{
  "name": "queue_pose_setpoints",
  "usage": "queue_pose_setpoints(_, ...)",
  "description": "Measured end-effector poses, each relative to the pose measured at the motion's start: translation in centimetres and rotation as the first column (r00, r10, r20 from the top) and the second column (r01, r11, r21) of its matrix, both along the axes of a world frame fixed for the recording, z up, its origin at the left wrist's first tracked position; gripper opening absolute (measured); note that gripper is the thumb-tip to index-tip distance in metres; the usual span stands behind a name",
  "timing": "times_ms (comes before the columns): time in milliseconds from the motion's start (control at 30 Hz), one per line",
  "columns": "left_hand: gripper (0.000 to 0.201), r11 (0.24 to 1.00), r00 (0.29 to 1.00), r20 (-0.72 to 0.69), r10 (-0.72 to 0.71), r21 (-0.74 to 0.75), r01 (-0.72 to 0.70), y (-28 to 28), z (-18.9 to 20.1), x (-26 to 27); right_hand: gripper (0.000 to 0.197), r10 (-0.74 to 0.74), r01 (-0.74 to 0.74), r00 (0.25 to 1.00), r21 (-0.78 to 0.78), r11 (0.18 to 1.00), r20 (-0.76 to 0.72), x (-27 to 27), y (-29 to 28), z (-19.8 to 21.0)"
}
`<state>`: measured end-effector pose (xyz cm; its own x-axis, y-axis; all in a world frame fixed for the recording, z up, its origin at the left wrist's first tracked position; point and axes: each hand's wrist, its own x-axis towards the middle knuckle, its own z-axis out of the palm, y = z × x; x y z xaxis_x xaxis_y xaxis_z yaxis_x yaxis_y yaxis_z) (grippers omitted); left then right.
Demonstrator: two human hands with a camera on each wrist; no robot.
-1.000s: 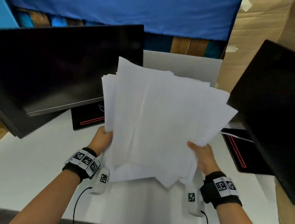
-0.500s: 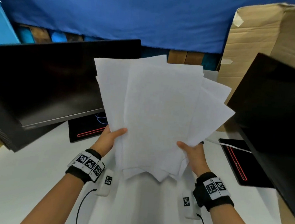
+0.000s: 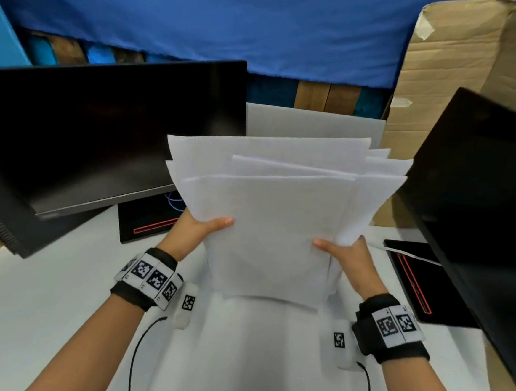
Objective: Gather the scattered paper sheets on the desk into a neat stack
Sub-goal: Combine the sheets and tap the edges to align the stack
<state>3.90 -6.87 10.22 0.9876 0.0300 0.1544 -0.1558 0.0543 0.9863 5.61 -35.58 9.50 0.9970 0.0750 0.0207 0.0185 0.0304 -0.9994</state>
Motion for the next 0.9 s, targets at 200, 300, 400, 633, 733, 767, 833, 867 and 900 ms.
queue_pose_setpoints(200, 0.075, 0.998, 0.999, -0.006, -0.051, 0.025, 0.051, -0.1, 0.3, -0.3, 0.059, 0.113, -0.113, 0.994, -0.051, 0.992, 0.005, 0.1, 0.0, 1.5)
queue_pose_setpoints(300, 0.057, 0.996, 0.997, -0.033, -0.064, 0.059, 0.066, -0.8, -0.5, -0.6, 0.066, 0.143, -0.146, 0.988, -0.063, 0.987, -0.051, -0.3, 0.7, 0.9)
queue_pose_setpoints(400, 0.039, 0.996, 0.999, -0.026, -0.046, 0.074, 0.048, -2.0, 0.1, -0.5, 0.054, 0.094, -0.095, 0.995, -0.033, 0.995, -0.01, -0.4, 2.4, 1.1)
queue_pose_setpoints(633, 0.035, 0.999, 0.989, 0.146, 0.035, -0.019, -0.033, -1.5, 2.5, -0.4, 0.029, -0.017, 0.016, 0.998, 0.025, 1.0, 0.066, -0.1, 2.7, 3.6)
queue_pose_setpoints(733, 0.039, 1.0, 0.997, 0.077, 0.003, -0.007, -0.003, -1.3, 1.5, -0.7, 0.032, 0.009, -0.008, 1.0, -0.008, 1.0, 0.025, -0.6, 2.5, 3.2)
queue_pose_setpoints(767, 0.038, 1.0, 0.998, 0.066, 0.005, 0.003, -0.005, -1.6, 1.4, -0.7, 0.032, 0.002, -0.002, 1.0, -0.003, 1.0, 0.026, -0.8, 2.7, 3.2)
queue_pose_setpoints(833, 0.034, 0.999, 0.996, 0.087, 0.037, 0.007, -0.038, -2.1, 1.7, -0.7, 0.034, -0.027, 0.026, 0.998, 0.011, 1.0, 0.051, -1.0, 3.1, 3.5)
queue_pose_setpoints(867, 0.034, 0.999, 0.992, 0.116, 0.044, 0.003, -0.044, -2.2, 2.2, -0.5, 0.033, -0.045, 0.043, 0.996, 0.021, 0.999, 0.073, -0.9, 3.3, 3.9)
queue_pose_setpoints(900, 0.034, 0.999, 0.988, 0.149, 0.038, -0.005, -0.037, -2.2, 2.7, -0.4, 0.032, -0.06, 0.057, 0.994, 0.034, 0.998, 0.094, -0.8, 3.3, 4.4)
